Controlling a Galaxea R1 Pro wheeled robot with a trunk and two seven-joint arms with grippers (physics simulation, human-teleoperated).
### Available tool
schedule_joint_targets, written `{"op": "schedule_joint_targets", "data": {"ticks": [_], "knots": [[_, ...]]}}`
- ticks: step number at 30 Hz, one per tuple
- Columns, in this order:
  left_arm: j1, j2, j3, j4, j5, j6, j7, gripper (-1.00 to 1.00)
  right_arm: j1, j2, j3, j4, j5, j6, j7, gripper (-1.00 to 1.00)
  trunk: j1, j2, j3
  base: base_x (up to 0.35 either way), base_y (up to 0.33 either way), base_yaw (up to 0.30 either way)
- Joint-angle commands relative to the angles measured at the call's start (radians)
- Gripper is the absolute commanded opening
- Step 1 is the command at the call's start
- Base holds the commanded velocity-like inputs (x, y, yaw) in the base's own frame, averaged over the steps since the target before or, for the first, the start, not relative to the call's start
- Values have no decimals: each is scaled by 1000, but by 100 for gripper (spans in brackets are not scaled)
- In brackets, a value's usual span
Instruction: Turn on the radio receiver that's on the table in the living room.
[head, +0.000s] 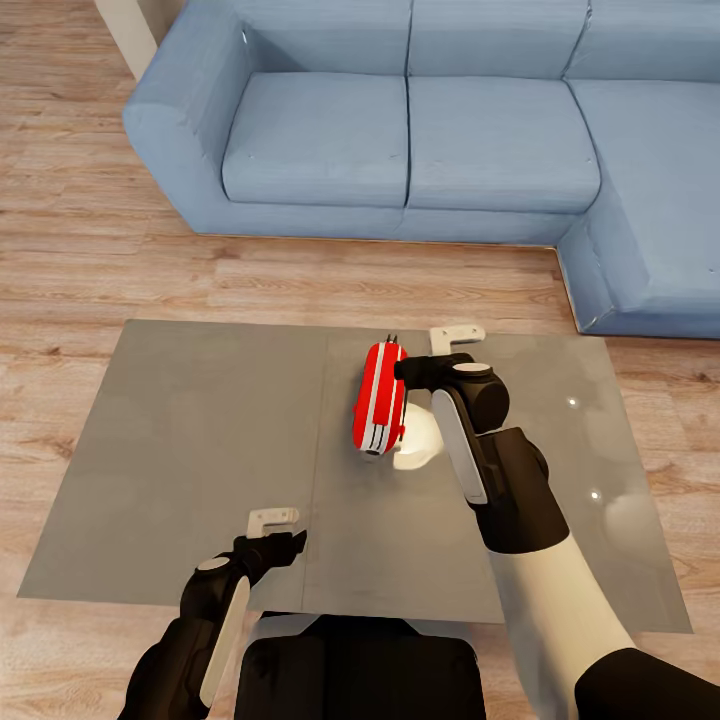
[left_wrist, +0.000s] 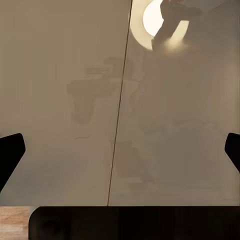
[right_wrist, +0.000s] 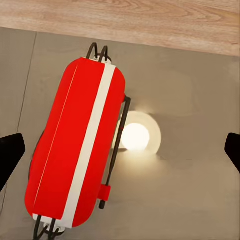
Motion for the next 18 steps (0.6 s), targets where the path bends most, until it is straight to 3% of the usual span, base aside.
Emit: {"op": "schedule_joint_targets", "data": {"ticks": [1, 9, 18], "knots": [[0, 0, 0, 0, 0, 0, 0, 100, 0, 0, -2, 0, 0, 0, -3, 100, 0, 0, 0, 0, 0, 0], [0, 0, 0, 0, 2, 0, 0, 100, 1, 0, -5, 0, -10, 0, -6, 100, 0, 0, 0, 0, 0, 0], [-1, 0, 0, 0, 6, -1, 0, 100, 1, 0, -5, 1, -83, 0, -6, 100, 0, 0, 0, 0, 0, 0]]}}
